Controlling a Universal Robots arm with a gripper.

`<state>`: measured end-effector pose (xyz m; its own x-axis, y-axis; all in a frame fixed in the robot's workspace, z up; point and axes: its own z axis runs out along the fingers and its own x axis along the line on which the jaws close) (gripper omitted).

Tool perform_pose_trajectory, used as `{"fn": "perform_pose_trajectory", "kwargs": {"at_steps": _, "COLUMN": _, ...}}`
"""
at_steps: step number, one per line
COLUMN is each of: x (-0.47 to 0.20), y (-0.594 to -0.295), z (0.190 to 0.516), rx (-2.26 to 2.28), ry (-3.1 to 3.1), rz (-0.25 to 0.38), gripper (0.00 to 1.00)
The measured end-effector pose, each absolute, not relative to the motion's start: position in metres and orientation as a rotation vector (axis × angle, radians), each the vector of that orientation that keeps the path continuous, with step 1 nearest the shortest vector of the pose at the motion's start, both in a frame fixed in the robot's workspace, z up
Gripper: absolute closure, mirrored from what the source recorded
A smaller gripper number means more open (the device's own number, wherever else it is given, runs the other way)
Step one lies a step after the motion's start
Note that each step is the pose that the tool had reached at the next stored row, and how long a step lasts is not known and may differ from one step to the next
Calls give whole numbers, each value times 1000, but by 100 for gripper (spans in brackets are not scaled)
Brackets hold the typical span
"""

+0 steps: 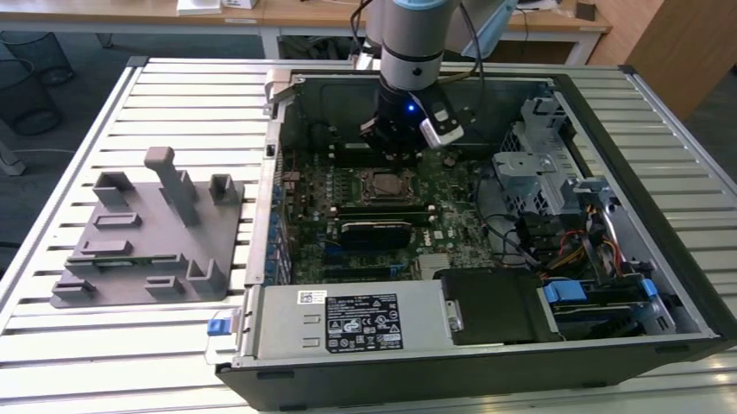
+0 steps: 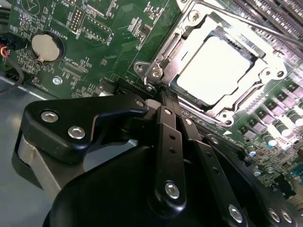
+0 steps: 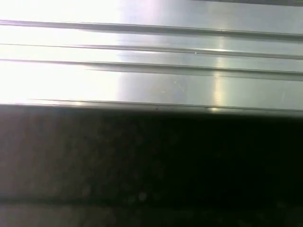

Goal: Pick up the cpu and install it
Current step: 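Install the first cpu locking lever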

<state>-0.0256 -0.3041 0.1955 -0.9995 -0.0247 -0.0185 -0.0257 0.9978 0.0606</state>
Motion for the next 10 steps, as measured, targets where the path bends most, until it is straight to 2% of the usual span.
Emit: {"fn": "perform_pose_trajectory", "kwargs": {"at_steps": 10, "x": -26, "y": -304, "z": 204, "rx": -39, "ry": 3122, "rz": 102, "gripper": 89}}
